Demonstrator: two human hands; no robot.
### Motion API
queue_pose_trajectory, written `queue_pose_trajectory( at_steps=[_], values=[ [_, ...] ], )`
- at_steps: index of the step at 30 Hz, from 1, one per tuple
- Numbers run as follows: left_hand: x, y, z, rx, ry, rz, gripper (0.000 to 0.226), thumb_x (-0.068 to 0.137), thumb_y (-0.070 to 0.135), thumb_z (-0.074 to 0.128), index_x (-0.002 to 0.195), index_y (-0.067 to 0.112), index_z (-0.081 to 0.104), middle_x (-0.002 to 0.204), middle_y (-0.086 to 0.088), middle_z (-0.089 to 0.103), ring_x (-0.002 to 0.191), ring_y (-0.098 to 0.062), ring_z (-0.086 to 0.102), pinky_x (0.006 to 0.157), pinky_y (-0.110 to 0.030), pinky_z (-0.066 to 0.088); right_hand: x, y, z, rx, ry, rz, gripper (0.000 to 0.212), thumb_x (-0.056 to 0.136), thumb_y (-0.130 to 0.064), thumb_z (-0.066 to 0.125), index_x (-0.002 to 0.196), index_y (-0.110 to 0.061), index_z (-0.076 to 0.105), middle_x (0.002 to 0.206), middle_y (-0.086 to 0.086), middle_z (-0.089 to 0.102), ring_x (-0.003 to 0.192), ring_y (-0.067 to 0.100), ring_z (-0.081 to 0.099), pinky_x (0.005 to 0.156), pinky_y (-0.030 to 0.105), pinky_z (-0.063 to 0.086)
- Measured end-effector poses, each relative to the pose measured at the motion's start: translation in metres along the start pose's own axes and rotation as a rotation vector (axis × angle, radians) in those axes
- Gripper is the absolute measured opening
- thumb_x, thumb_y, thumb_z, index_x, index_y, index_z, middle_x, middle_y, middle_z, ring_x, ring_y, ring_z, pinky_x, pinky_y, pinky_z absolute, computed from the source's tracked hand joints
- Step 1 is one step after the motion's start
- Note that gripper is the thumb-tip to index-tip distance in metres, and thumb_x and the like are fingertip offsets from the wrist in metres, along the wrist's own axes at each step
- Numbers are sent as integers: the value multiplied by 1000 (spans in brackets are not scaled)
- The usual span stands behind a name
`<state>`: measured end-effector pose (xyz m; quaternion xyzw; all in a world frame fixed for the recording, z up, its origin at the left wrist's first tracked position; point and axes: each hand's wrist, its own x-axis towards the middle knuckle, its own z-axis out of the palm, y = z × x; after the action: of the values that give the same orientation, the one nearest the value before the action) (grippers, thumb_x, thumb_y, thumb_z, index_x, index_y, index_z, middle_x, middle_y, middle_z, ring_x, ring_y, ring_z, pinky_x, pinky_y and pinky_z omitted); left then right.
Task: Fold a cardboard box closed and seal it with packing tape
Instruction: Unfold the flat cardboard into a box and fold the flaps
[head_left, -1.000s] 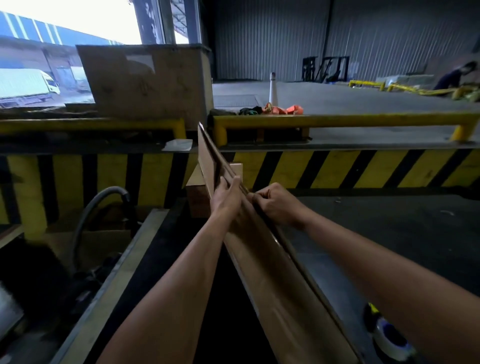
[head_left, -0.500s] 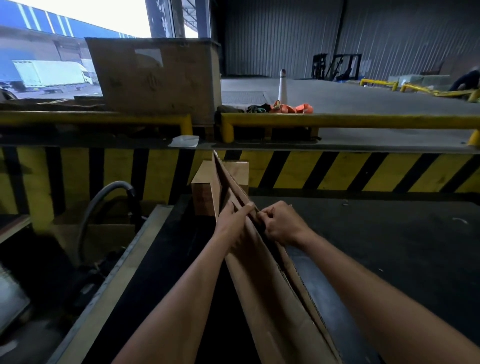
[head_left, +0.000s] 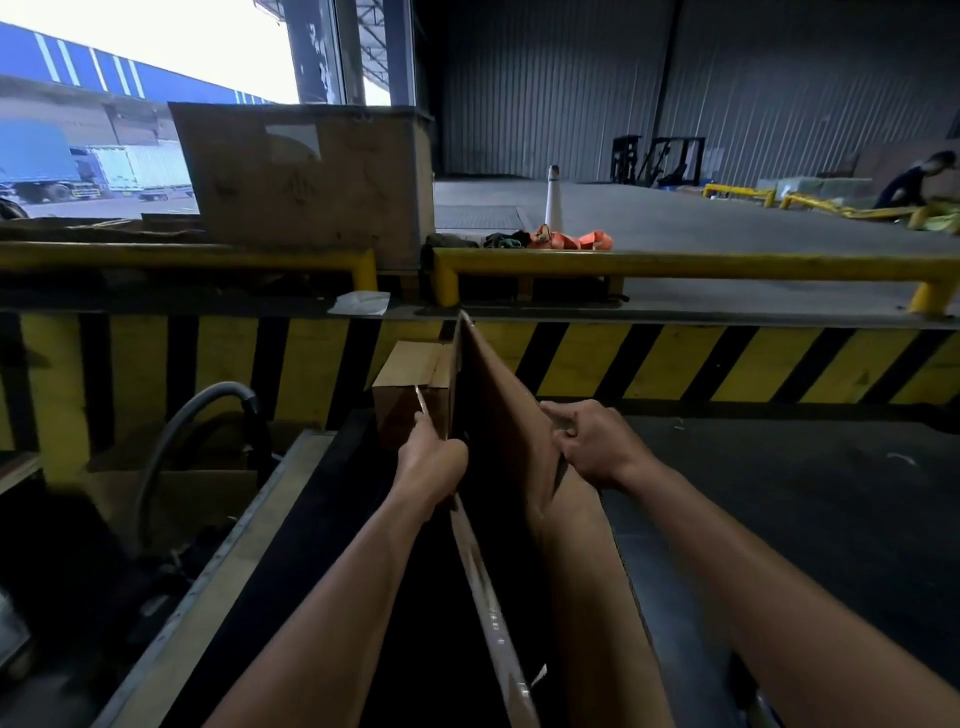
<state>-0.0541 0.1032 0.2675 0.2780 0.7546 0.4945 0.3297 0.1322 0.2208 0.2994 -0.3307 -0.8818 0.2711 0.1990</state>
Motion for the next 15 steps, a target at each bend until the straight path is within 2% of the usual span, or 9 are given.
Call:
queue_pose_trajectory(
  at_steps=[2, 4, 6, 8, 11, 13, 15],
  values=[
    [4, 3, -7, -8, 40, 51, 80, 76, 12, 57, 152, 22, 35, 132, -15, 56, 115, -33, 58, 91, -48, 55, 3, 1, -14, -25, -26, 29, 46, 96, -13, 54, 141, -22, 50, 124, 0, 65, 68, -3, 53, 54, 12, 36],
    [8, 7, -13, -17, 72, 101, 75, 70, 12, 51, 145, 18, 45, 123, -16, 60, 110, -34, 62, 93, -53, 55, 5, 5, -24, -45, -41, 80, 41, 94, -12, 57, 133, -23, 56, 117, -2, 64, 74, 2, 56, 58, 16, 40],
    [11, 13, -19, 2, 105, 144, 73, 70, 10, 49, 143, 17, 47, 119, -17, 63, 102, -32, 65, 82, -47, 60, 6, 11, -30, -76, -18, 172, 34, 90, -12, 62, 120, -27, 56, 116, 0, 61, 84, 9, 58, 59, 20, 45],
    [14, 18, -25, 24, 133, 164, 68, 76, 7, 50, 143, 20, 48, 113, -15, 64, 97, -30, 67, 73, -43, 60, 7, 17, -34, -103, 3, 276, 32, 88, -11, 64, 114, -24, 51, 111, 3, 58, 81, 14, 60, 51, 21, 47],
    [21, 23, -38, 51, 172, 161, 60, 84, 3, 51, 141, 20, 53, 101, -9, 64, 95, -28, 65, 83, -49, 59, 7, 17, -40, -176, -27, 364, 46, 88, -12, 65, 128, -22, 44, 101, 3, 55, 73, 18, 65, 46, 23, 50],
    [30, 25, -49, 108, 223, 158, 59, 86, 5, 53, 143, 22, 53, 99, -6, 65, 95, -28, 65, 85, -49, 58, 10, 15, -39, -217, -109, 375, 72, 87, -18, 65, 147, -32, 28, 103, 5, 54, 73, 21, 67, 48, 26, 54],
    [37, 25, -57, 152, 280, 132, 52, 88, 7, 55, 138, 21, 59, 100, -7, 69, 95, -30, 67, 87, -50, 59, 14, 12, -31, -216, -169, 395, 85, 88, -23, 63, 152, -40, 10, 102, 8, 52, 77, 24, 65, 51, 29, 54]
  ],
)
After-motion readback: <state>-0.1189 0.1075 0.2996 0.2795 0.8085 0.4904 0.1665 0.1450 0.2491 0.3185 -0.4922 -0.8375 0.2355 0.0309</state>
